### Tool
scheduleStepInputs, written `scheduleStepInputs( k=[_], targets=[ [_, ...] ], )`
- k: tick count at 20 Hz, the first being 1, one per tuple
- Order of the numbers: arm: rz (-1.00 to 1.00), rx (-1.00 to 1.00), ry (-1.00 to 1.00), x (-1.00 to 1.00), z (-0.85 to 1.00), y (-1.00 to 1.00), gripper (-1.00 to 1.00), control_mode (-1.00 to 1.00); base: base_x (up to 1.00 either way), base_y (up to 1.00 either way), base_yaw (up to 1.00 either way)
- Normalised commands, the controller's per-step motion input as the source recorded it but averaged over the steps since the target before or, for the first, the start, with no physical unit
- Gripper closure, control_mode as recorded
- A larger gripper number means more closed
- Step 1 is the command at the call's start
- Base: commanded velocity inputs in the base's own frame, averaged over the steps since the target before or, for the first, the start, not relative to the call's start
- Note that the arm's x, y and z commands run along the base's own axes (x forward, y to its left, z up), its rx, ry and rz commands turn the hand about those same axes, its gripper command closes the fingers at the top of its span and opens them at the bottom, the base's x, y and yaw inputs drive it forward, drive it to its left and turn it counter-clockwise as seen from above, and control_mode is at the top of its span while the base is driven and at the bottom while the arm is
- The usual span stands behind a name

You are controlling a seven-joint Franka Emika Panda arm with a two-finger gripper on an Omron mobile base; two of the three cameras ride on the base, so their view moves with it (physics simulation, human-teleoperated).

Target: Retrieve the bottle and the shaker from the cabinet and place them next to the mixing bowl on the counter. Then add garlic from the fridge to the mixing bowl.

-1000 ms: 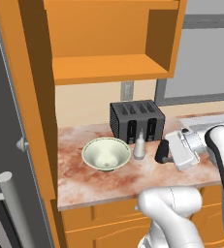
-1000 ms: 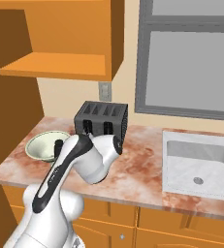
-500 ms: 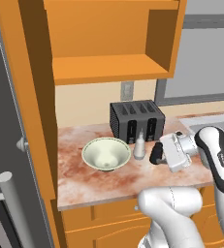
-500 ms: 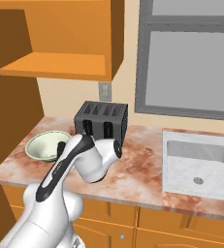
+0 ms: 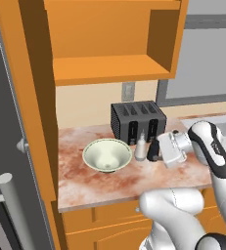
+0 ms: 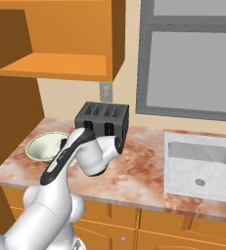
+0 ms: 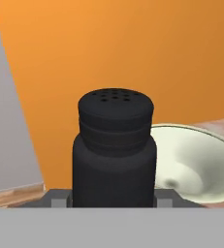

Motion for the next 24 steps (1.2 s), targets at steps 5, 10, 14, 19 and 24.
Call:
scheduleStepInputs(
  k=[5,10,14,19,24],
  targets=[
    [0.00,0.00,0.05,0.32,-0.33,0.00,1.00,-1.00,0.00,0.00,0.00],
    [0.00,0.00,0.01,0.21,-0.63,0.00,1.00,-1.00,0.00,0.00,0.00],
    [0.00,0.00,0.00,0.00,-0.65,0.00,1.00,-1.00,0.00,0.00,0.00],
    [0.00,0.00,0.00,0.03,-0.43,0.00,1.00,-1.00,0.00,0.00,0.00],
    [0.00,0.00,0.00,0.25,0.00,0.00,1.00,-1.00,0.00,0.00,0.00]
  ],
)
